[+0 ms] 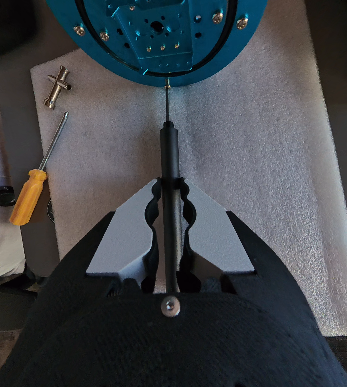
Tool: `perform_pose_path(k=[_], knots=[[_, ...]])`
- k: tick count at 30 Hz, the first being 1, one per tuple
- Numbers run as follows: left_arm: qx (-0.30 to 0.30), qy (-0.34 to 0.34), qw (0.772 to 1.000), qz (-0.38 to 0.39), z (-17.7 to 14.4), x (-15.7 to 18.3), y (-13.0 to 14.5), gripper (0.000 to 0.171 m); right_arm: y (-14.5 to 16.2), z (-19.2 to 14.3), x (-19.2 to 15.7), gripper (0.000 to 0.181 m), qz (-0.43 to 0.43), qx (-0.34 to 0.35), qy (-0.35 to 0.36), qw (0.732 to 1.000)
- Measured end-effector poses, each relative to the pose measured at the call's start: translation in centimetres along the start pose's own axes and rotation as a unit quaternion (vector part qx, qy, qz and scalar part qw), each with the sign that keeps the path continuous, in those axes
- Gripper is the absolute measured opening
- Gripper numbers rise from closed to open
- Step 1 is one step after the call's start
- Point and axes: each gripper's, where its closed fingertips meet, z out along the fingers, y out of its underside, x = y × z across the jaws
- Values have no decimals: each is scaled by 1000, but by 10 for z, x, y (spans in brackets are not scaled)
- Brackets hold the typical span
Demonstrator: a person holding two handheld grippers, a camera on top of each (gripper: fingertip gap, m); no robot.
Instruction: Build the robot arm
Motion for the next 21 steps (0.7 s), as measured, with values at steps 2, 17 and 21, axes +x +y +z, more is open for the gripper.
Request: perform_pose_path(k=[2,17,21], knots=[[-1,-1,1000,1,0,0,0,4,0,0,0,15,7,-1,-3,1000],[-1,-3,1000,3,0,0,0,4,1,1,-2,15,10,-12,11,1000],[-2,-5,1000,5,0,0,0,4,1,0,-4,16,29,-15,-25,999]])
